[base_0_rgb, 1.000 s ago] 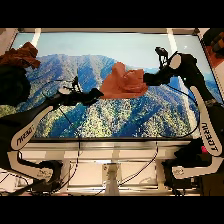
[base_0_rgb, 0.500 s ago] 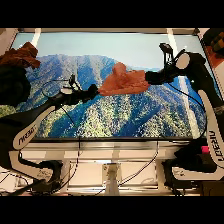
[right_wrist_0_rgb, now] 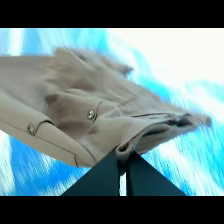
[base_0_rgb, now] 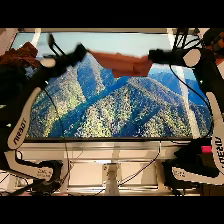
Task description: Fold the clothes and pants, and hang the long-sleeved shirts on hangers.
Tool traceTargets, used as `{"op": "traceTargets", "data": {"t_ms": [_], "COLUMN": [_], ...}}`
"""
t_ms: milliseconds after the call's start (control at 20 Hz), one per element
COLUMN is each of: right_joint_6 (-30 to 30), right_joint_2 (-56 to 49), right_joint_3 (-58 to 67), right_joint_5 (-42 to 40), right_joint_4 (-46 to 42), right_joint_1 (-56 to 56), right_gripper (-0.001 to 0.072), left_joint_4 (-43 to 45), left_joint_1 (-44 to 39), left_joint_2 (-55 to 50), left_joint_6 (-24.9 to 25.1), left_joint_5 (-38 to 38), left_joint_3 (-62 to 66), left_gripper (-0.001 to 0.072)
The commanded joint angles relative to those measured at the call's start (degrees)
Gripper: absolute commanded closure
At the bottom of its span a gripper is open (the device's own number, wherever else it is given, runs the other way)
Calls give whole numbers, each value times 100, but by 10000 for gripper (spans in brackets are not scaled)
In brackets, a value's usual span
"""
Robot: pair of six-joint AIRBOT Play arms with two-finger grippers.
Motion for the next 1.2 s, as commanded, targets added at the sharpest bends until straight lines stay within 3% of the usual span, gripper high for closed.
{"op": "traceTargets", "data": {"t_ms": [0,100,200,250,400,500,600,800,950,1150], "right_joint_6": [184,142,39,-13,-378,-680,-800,-798,-798,-796], "right_joint_2": [13,15,15,15,9,9,4,4,4,4], "right_joint_3": [286,514,684,710,708,706,697,697,697,695], "right_joint_5": [-1657,-1611,-1139,-767,717,1679,2518,3810,4767,5469], "right_joint_4": [0,-17,-190,-289,-365,-352,-339,-330,-330,-328], "right_joint_1": [-4,-4,-4,-4,-4,-2,-4,-4,-4,-4], "right_gripper": [695,695,695,695,694,694,695,695,695,694], "left_joint_4": [107,149,964,1692,4369,5362,5458,5460,5460,5460], "left_joint_1": [372,402,402,402,396,376,363,225,116,-129], "left_joint_2": [15,57,232,343,570,612,581,579,579,577], "left_joint_6": [208,634,686,367,-1211,-1561,-1554,-1469,-1471,-1471], "left_joint_5": [109,-260,-691,-1073,-2623,-4087,-5353,-7014,-7713,-8205], "left_joint_3": [1333,1821,1947,1947,1947,1945,1930,1902,1888,1539], "left_gripper": [693,693,694,695,695,694,693,693,693,692]}}
